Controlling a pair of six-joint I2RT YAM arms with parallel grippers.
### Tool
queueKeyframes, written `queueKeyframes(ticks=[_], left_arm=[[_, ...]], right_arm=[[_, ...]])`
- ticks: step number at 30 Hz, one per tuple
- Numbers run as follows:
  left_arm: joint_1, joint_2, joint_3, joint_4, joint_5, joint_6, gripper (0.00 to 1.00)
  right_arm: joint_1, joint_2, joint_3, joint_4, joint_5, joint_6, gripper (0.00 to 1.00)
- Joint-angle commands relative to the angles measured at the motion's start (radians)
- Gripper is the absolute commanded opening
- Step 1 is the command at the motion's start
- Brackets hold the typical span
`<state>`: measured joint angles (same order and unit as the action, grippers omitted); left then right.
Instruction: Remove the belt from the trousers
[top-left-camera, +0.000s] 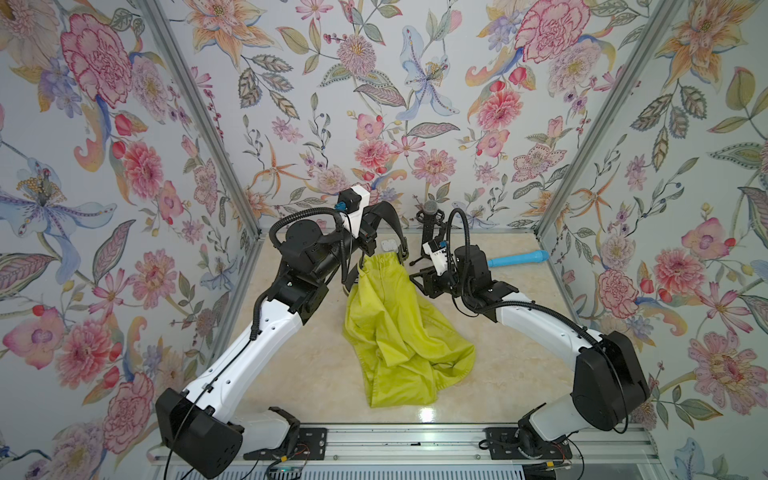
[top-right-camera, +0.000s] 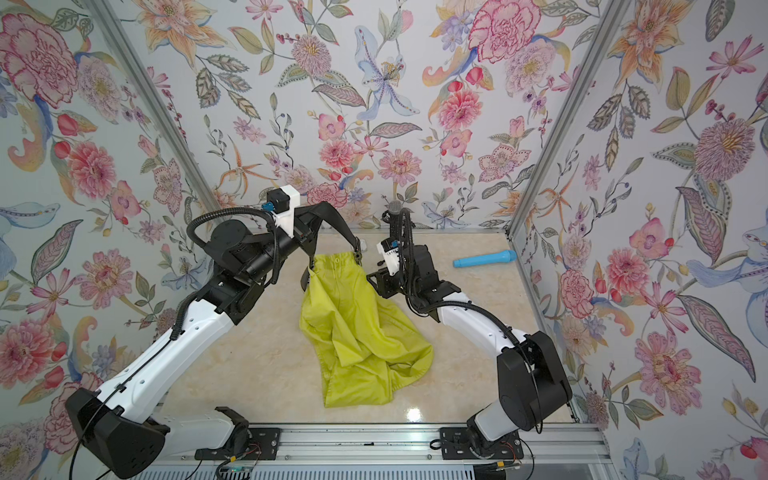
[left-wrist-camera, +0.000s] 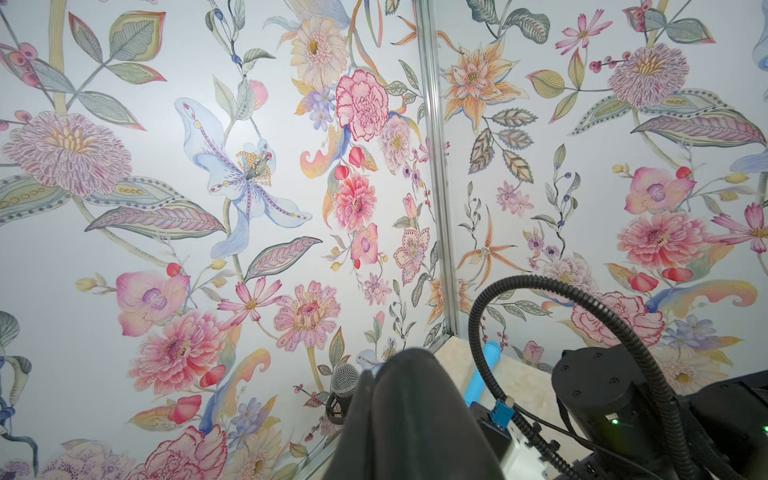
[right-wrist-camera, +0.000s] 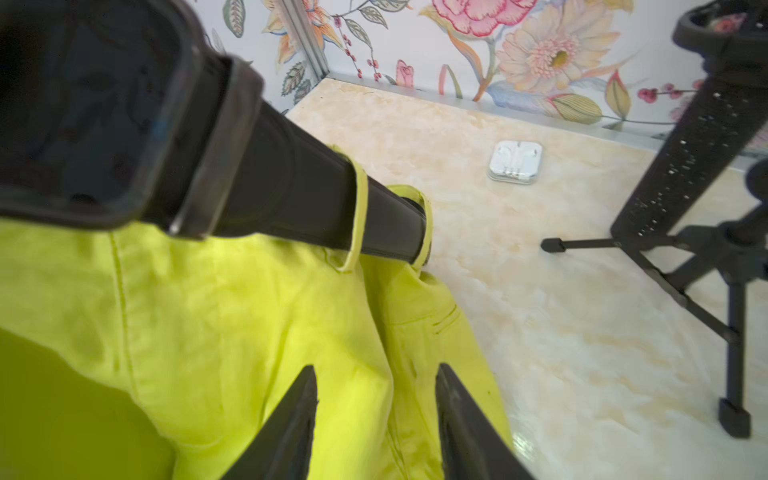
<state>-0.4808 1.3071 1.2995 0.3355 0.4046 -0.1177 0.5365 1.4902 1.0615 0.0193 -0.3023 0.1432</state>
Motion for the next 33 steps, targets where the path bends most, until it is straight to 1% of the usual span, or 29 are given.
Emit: queueKeyframes(ticks=[1, 5, 8, 11, 14, 17, 23, 25, 26, 28, 29, 30, 31, 33], left_arm=[[0.041, 0.064, 0.026, 0.073, 0.006, -0.028, 0.0], [0.047, 0.098, 0.034, 0.069, 0.017, -0.055, 0.0], [0.047, 0.107, 0.07, 0.028, 0.03, -0.061, 0.0], [0.046, 0.094, 0.075, 0.026, 0.046, -0.071, 0.0], [0.045, 0.082, 0.078, 0.025, 0.063, -0.082, 0.0], [0.045, 0.071, 0.081, 0.02, 0.079, -0.087, 0.0], [0.044, 0.044, 0.08, 0.021, 0.094, -0.103, 0.0], [0.046, 0.033, 0.079, 0.02, 0.094, -0.102, 0.0], [0.046, 0.024, 0.075, 0.022, 0.095, -0.101, 0.0], [0.045, 0.007, 0.066, 0.023, 0.094, -0.095, 0.0], [0.046, -0.002, 0.057, 0.023, 0.093, -0.089, 0.0], [0.049, -0.011, 0.047, 0.02, 0.089, -0.077, 0.0], [0.049, -0.019, 0.037, 0.017, 0.086, -0.063, 0.0], [0.049, -0.036, -0.003, 0.021, 0.064, -0.014, 0.0]], right_arm=[[0.006, -0.136, 0.0, 0.061, 0.069, -0.022, 0.5], [0.035, -0.195, -0.017, 0.084, 0.053, -0.107, 0.58], [0.057, -0.182, -0.004, 0.082, 0.062, -0.185, 0.65], [0.057, -0.132, 0.043, 0.068, 0.065, -0.206, 0.68], [0.062, -0.075, 0.105, 0.067, 0.085, -0.199, 0.71], [0.068, -0.01, 0.171, 0.067, 0.11, -0.202, 0.72], [0.084, 0.141, 0.29, 0.067, 0.072, -0.232, 0.73], [0.091, 0.182, 0.317, 0.067, 0.074, -0.243, 0.69], [0.091, 0.201, 0.328, 0.068, 0.084, -0.243, 0.62], [0.088, 0.22, 0.337, 0.072, 0.099, -0.244, 0.4], [0.086, 0.219, 0.331, 0.084, 0.108, -0.245, 0.28], [0.085, 0.21, 0.313, 0.11, 0.11, -0.244, 0.18], [0.084, 0.197, 0.291, 0.137, 0.106, -0.241, 0.11], [0.079, 0.158, 0.241, 0.196, 0.105, -0.23, 0.05]])
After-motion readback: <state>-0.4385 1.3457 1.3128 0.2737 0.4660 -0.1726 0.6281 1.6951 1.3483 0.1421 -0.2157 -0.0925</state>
